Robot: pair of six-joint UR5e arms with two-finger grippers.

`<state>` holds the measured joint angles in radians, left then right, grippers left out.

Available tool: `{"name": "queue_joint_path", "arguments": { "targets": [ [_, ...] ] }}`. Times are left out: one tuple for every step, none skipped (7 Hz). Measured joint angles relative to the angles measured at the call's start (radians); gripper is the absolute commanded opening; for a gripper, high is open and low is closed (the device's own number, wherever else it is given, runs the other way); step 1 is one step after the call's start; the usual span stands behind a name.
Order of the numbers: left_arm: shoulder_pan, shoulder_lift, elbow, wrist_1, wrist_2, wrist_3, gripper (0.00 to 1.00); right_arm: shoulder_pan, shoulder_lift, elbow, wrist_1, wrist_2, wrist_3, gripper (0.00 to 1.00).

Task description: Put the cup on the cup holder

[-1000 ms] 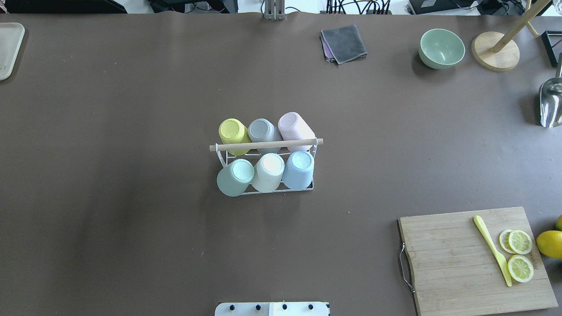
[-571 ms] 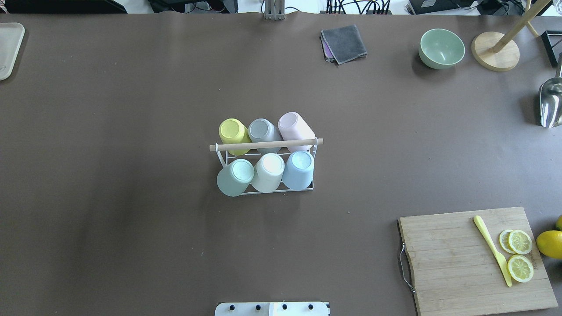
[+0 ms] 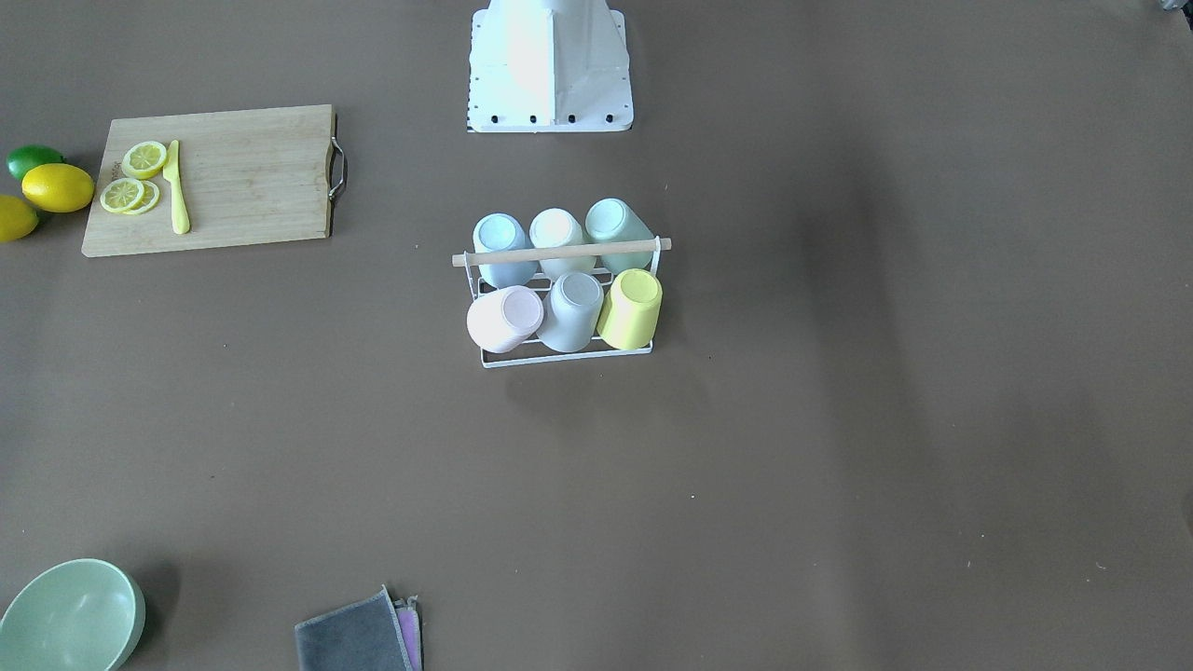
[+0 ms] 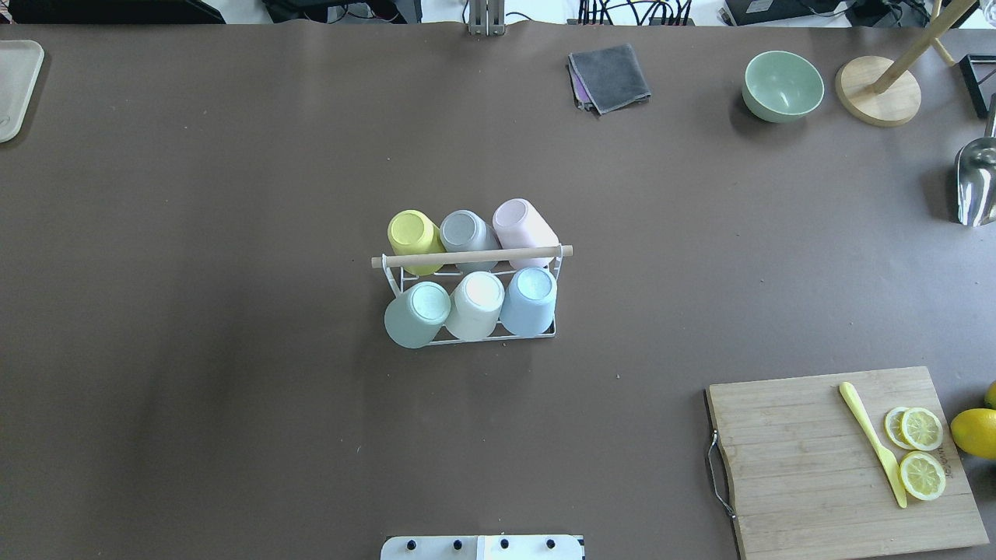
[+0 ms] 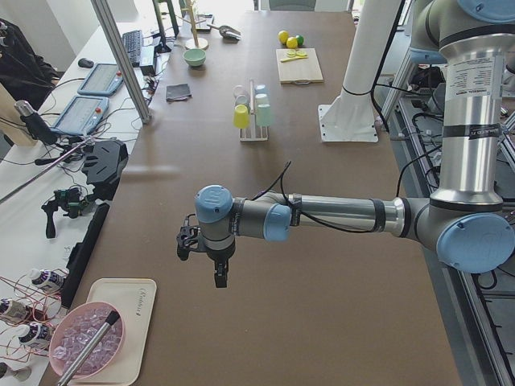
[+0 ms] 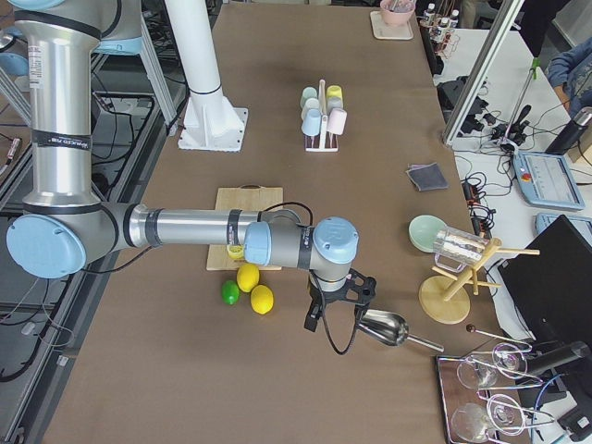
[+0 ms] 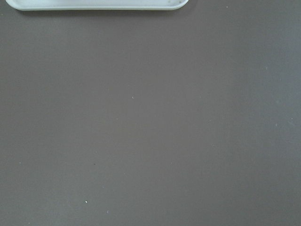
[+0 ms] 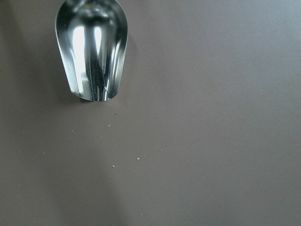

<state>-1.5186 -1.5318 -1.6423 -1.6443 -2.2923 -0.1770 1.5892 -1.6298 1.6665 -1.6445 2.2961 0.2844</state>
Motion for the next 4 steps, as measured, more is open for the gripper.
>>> {"name": "queue_joint_path", "arguments": {
  "targets": [
    [0.001,0.000,0.000,-0.001,0.000,0.000,0.98,0.000,0.008,0.002,0.000,-0.001,-0.059,1.00],
    [0.002,-0.001,0.000,-0.001,0.000,0.000,0.98,0.000,0.015,0.004,0.000,-0.001,-0.121,1.00],
    [0.004,-0.003,-0.001,-0.002,0.000,0.001,0.98,0.000,0.019,0.005,0.000,-0.002,-0.166,1.00],
    [0.004,-0.004,-0.002,-0.001,0.000,0.001,0.98,0.000,0.022,0.005,0.000,-0.002,-0.189,1.00]
  ]
}}
